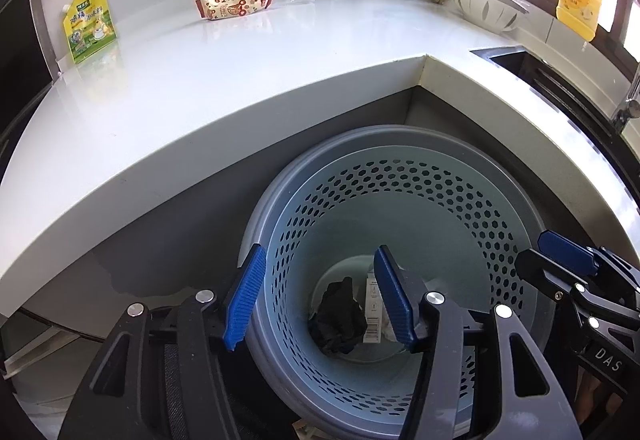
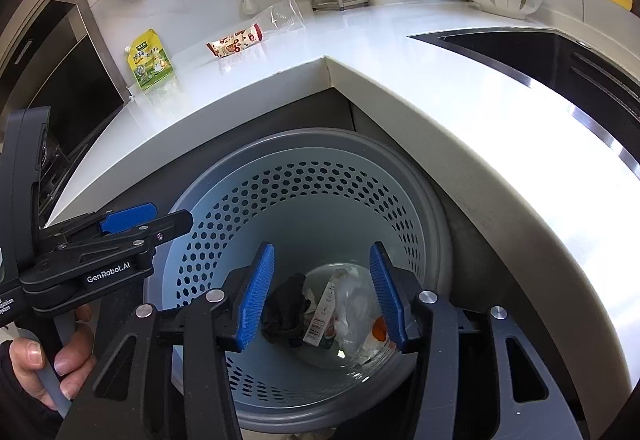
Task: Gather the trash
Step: 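Open both tools to drop the cloth and bag into the bin, then move both tools back toward the snack wrapper and plastic cup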
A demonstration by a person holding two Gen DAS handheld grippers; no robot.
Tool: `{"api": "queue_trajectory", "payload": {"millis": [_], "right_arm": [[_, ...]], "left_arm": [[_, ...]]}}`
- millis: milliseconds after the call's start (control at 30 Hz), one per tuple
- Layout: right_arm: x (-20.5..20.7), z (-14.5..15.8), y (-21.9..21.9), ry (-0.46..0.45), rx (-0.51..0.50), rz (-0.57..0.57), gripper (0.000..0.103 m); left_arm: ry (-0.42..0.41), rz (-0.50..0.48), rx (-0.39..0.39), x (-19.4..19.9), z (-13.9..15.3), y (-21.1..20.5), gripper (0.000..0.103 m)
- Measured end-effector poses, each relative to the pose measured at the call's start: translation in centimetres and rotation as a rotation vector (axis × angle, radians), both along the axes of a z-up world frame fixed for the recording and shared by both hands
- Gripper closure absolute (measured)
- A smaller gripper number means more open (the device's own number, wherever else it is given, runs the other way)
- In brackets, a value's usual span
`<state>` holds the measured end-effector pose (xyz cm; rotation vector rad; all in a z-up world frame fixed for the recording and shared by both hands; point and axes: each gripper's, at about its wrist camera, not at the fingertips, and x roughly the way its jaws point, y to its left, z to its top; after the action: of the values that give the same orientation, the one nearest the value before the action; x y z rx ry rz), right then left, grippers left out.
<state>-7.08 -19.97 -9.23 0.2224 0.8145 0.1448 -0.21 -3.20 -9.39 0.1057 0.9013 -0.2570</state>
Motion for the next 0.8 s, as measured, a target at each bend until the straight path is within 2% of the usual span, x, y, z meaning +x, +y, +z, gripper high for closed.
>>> {"api": "queue_trajectory", "payload": {"millis": [433,600,733,800], "right_arm": [[-1.2,1.2,0.0,-0.015,-0.002,-0.006,0.055],[-1.8,2.0,0.5,-0.034,-0.009,0.003,0.047],[-2.4,2.7,1.1,-0.046,-0.021,0.013,0.045],[-2.7,3.1,1.4,-0.057,-0.029,0.019,0.042]], "left_arm": [[-0.035,0.016,0.001,-1.4,1.6,0.5,0.036],[-0.072,0.026,0.007,-2.1,2.8,0.6,0.027],[-0.111,0.037,0.01,-2.8,4.0,0.9,0.023],[-0.122,0.045,0.002,-3.1,4.6,1.1,0.016]]}}
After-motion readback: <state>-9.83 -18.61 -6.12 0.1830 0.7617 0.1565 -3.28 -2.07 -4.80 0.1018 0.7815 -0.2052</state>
